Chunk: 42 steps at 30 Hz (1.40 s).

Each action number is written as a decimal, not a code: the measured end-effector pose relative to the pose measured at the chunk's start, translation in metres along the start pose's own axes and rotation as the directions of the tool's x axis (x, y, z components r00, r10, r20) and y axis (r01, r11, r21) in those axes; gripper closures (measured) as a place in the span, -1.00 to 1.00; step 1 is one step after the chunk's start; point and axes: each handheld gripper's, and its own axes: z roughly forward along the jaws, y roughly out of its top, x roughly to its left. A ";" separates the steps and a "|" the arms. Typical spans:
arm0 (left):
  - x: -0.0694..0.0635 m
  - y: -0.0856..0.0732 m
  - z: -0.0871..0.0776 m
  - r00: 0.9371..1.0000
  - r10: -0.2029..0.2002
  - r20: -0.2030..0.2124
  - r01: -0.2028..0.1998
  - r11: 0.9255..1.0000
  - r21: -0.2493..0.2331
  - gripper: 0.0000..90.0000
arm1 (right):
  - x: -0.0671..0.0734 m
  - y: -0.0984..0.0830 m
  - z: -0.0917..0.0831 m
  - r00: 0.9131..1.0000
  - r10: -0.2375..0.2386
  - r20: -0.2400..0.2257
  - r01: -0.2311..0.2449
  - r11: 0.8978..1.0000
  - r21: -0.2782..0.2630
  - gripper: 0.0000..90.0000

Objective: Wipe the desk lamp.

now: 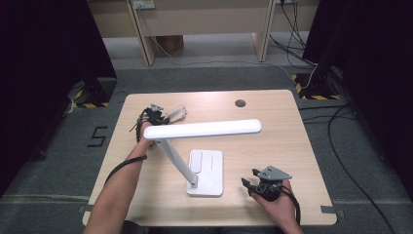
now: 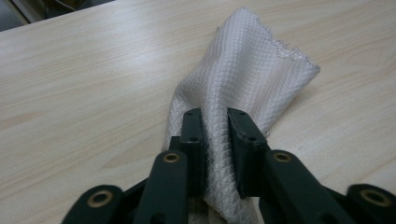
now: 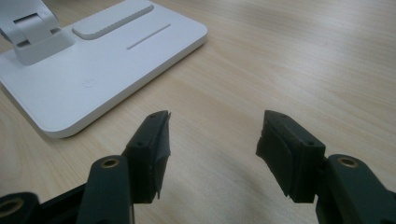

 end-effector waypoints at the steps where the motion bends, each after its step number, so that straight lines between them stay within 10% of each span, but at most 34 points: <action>1: -0.001 0.000 0.000 1.000 -0.008 -0.006 0.008 1.000 0.004 0.78 | 0.000 0.000 0.000 1.000 0.001 0.000 -0.001 1.000 0.001 -0.05; 11: 0.000 -0.002 -0.022 0.997 -0.073 0.021 0.073 0.997 -0.014 0.82 | -0.002 0.000 -0.001 1.000 0.005 -0.001 -0.005 1.000 -0.003 -0.03; 22: -0.011 -0.021 -0.103 0.990 -0.127 0.060 0.135 0.980 -0.145 0.83 | 0.004 0.004 0.006 0.999 -0.009 -0.033 0.009 1.000 0.011 0.08; 42: -0.052 -0.056 -0.242 0.978 -0.093 0.188 0.145 0.946 -0.291 0.83 | 0.037 0.033 0.026 0.991 -0.056 -0.119 0.058 0.998 0.012 0.38</action>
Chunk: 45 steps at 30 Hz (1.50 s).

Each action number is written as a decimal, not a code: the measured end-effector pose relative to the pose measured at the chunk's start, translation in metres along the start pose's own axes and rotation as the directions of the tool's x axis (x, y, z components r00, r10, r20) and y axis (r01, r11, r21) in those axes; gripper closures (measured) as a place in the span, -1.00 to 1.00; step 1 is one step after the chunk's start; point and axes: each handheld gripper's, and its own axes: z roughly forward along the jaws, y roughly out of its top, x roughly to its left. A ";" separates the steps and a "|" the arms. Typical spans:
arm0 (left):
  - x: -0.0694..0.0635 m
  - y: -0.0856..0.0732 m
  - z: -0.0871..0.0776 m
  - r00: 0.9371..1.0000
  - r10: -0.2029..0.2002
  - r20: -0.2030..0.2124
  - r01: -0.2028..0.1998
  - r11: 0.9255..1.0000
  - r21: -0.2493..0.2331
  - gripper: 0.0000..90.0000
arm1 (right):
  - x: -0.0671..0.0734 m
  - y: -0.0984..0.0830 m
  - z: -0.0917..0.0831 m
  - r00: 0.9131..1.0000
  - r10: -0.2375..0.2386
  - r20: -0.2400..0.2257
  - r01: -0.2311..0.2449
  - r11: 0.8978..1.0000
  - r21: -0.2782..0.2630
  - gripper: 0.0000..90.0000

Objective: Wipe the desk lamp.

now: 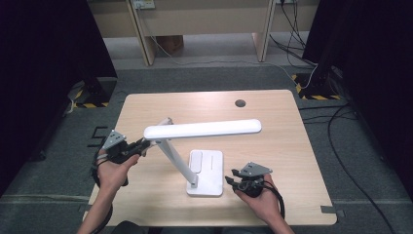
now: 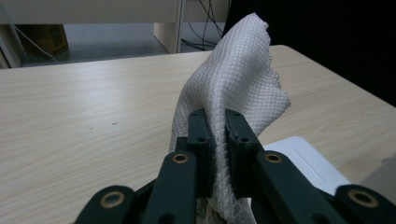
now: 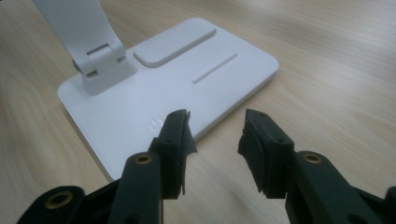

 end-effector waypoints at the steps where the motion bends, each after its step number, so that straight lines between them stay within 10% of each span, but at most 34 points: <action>1: -0.002 0.001 -0.006 1.000 0.004 0.005 -0.004 1.000 -0.007 0.83 | 0.002 0.003 0.004 1.000 -0.007 -0.007 0.007 1.000 -0.004 0.40; 15: -0.013 0.009 -0.073 0.997 0.049 0.052 -0.045 0.996 -0.073 0.82 | 0.021 0.020 0.036 0.996 -0.073 -0.054 0.074 0.997 0.025 0.79; 45: -0.045 0.051 -0.131 0.970 0.187 0.158 -0.146 0.959 -0.243 0.82 | 0.024 0.018 0.055 0.992 -0.104 -0.074 0.108 0.993 0.051 0.82</action>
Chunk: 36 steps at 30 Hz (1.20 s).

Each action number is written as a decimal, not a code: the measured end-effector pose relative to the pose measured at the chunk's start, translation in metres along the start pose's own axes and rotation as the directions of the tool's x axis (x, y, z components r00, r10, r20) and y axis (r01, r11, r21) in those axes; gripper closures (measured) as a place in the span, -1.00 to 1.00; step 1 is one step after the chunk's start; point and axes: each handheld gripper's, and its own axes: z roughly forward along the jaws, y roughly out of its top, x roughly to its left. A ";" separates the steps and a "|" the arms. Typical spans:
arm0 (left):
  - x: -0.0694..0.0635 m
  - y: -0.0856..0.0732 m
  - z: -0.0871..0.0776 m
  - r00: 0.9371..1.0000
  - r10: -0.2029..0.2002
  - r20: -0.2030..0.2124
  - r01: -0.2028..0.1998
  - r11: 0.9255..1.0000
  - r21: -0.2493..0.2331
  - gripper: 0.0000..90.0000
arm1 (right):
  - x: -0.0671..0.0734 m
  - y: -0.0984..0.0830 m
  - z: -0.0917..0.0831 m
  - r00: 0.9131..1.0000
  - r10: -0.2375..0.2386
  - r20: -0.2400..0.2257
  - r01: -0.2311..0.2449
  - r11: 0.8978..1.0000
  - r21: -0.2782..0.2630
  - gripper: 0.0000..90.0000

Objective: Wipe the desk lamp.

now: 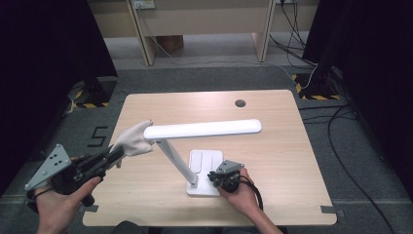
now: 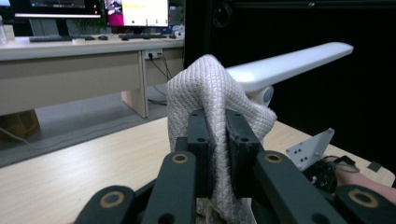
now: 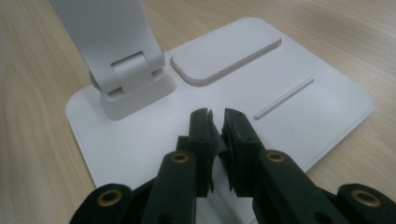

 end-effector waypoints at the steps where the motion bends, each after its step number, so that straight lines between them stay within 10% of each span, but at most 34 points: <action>1: -0.002 0.002 0.001 1.000 -0.001 0.006 0.001 1.000 -0.014 0.82 | 0.000 0.000 0.000 1.000 0.000 0.001 0.000 1.000 0.000 0.82; 23: -0.025 0.034 0.034 0.990 0.131 0.054 -0.130 0.991 -0.018 0.82 | 0.000 0.000 0.000 1.000 0.011 0.006 -0.011 1.000 0.002 0.83; 36: -0.025 0.038 0.054 0.989 0.120 0.081 -0.122 0.992 0.020 0.82 | 0.001 -0.001 0.001 1.000 0.011 0.002 -0.011 1.000 -0.004 0.89</action>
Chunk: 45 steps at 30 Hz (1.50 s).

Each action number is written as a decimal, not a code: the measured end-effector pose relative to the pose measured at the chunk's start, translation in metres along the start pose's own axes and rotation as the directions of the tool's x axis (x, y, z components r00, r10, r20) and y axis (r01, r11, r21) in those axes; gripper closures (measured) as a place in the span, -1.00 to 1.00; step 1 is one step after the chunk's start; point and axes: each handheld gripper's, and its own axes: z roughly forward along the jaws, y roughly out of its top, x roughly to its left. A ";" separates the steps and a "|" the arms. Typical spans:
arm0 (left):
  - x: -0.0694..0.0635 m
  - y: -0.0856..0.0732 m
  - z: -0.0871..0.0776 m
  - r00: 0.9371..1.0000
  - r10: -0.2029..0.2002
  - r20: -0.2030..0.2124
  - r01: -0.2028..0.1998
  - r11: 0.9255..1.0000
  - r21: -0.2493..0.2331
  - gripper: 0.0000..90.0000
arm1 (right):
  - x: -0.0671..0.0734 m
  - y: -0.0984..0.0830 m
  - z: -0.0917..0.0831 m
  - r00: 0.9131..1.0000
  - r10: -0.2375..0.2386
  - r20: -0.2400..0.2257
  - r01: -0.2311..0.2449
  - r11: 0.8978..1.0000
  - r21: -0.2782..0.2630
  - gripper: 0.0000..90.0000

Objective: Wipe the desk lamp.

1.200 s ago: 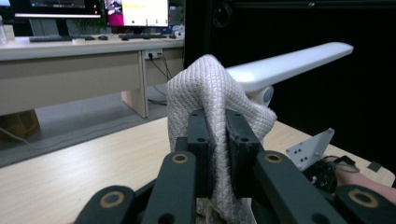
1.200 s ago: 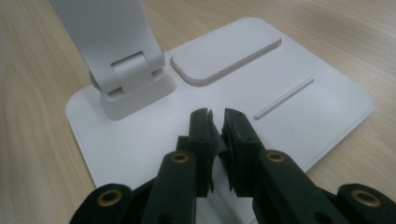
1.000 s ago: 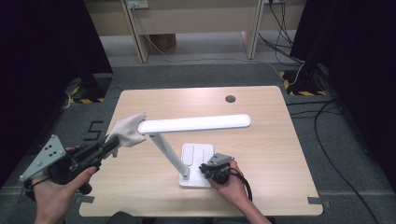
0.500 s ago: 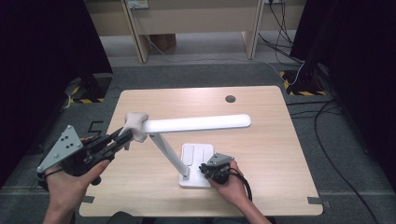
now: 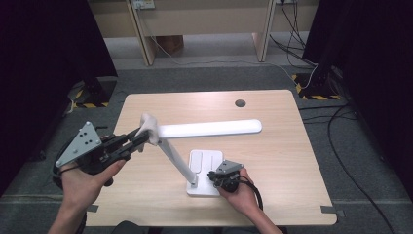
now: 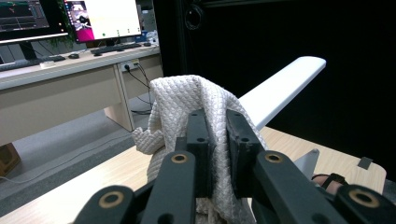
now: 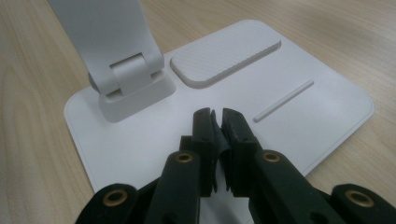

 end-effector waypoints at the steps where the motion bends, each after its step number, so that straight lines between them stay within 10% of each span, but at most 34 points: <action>1: 0.000 0.000 0.000 1.000 0.000 0.002 0.000 1.000 -0.001 0.82 | 0.000 0.000 0.000 1.000 0.000 0.000 0.000 1.000 0.000 0.89; 45: -0.021 0.006 0.034 1.000 0.007 0.023 -0.006 1.000 -0.013 0.82 | -0.001 -0.002 0.001 1.000 -0.008 -0.009 0.008 1.000 -0.020 0.99</action>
